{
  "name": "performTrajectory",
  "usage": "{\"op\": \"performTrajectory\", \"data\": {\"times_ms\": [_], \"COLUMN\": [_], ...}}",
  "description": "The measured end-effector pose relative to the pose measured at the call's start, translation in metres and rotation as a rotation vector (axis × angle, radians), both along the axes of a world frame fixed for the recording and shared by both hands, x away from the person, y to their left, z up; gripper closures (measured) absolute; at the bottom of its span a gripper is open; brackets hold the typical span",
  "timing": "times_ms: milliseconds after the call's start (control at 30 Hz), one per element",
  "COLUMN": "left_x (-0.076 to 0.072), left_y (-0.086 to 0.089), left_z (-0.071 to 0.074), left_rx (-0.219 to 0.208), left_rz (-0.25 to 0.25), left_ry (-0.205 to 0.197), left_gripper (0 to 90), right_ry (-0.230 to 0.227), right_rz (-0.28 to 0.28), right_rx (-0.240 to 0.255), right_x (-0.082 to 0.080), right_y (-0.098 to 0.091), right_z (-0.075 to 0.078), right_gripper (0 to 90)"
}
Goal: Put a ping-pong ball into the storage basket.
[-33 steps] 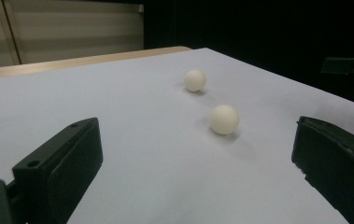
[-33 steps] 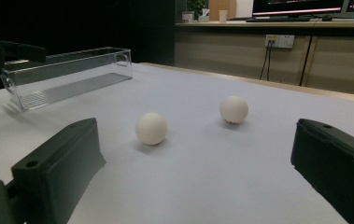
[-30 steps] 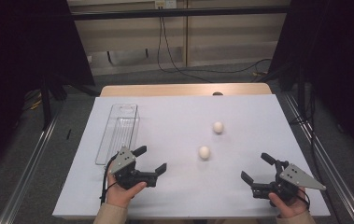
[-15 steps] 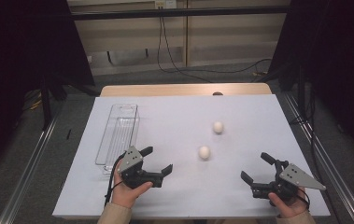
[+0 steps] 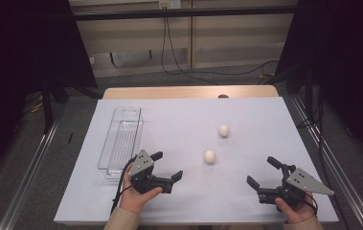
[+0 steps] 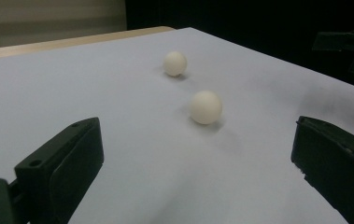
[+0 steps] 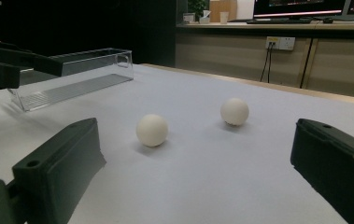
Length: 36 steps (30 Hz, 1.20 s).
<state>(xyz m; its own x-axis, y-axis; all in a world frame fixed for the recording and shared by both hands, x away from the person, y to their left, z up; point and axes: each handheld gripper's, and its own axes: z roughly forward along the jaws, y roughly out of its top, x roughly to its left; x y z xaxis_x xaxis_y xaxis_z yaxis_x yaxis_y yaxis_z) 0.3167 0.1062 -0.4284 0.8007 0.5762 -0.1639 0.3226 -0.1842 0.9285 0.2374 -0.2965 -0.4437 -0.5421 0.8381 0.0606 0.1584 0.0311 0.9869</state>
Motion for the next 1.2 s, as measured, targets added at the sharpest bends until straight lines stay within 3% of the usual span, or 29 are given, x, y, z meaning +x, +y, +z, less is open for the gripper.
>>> {"op": "performTrajectory", "data": {"times_ms": [267, 1200], "left_x": [0.001, 0.01], "left_y": [-0.009, -0.027], "left_z": [-0.002, -0.009], "left_rx": [0.033, 0.073], "left_rz": [-0.02, -0.044], "left_ry": [0.007, 0.03], "left_gripper": [2.5, 2.7], "right_ry": [-0.003, -0.008], "right_rz": [0.003, 0.003], "right_rx": [0.001, 0.002], "right_x": [0.0, 0.001], "right_y": [0.0, -0.001], "right_z": [0.0, 0.0], "right_gripper": [1.3, 1.3]}}
